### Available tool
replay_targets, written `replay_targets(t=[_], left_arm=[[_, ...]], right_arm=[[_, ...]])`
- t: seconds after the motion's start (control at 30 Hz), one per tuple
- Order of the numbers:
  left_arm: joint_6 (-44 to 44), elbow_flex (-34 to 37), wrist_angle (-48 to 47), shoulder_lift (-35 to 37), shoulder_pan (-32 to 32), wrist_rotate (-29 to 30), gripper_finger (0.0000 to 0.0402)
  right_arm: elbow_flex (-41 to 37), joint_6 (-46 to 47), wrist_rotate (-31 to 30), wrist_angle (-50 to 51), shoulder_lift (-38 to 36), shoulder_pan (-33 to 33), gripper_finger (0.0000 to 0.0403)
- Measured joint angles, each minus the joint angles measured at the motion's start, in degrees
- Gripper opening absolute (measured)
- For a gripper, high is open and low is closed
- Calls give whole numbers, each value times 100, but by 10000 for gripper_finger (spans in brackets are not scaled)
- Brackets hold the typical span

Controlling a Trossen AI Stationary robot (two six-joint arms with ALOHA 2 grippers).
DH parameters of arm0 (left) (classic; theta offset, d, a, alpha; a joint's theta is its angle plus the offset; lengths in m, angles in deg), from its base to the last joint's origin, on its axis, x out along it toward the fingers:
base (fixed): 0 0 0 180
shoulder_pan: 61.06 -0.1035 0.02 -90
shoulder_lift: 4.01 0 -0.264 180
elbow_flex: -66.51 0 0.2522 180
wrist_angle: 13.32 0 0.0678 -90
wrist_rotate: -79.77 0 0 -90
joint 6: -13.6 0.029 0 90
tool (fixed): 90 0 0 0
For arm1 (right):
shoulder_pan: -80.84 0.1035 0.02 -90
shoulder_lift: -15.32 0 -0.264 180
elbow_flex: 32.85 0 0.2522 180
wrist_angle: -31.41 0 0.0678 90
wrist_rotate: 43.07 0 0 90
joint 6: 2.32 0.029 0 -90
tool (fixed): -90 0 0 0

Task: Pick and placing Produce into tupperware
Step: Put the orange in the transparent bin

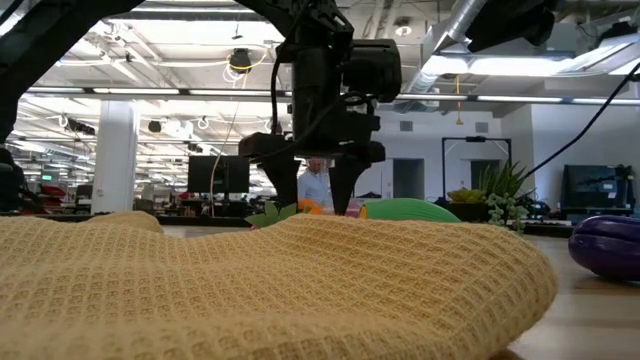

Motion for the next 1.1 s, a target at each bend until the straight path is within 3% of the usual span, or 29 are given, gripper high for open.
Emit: replay_targets(t=[0.6,0.87,1.1], left_arm=[[-1964,0,-284,0,-265,156,320],[-1991,0,-276,0,-274,-113,320],[-1386,-2,-81,0,-189,-267,320]], right_arm=[[0,0,0,0,2,0,172],[0,0,0,0,4,0,172],[0,0,0,-28,4,0,172]])
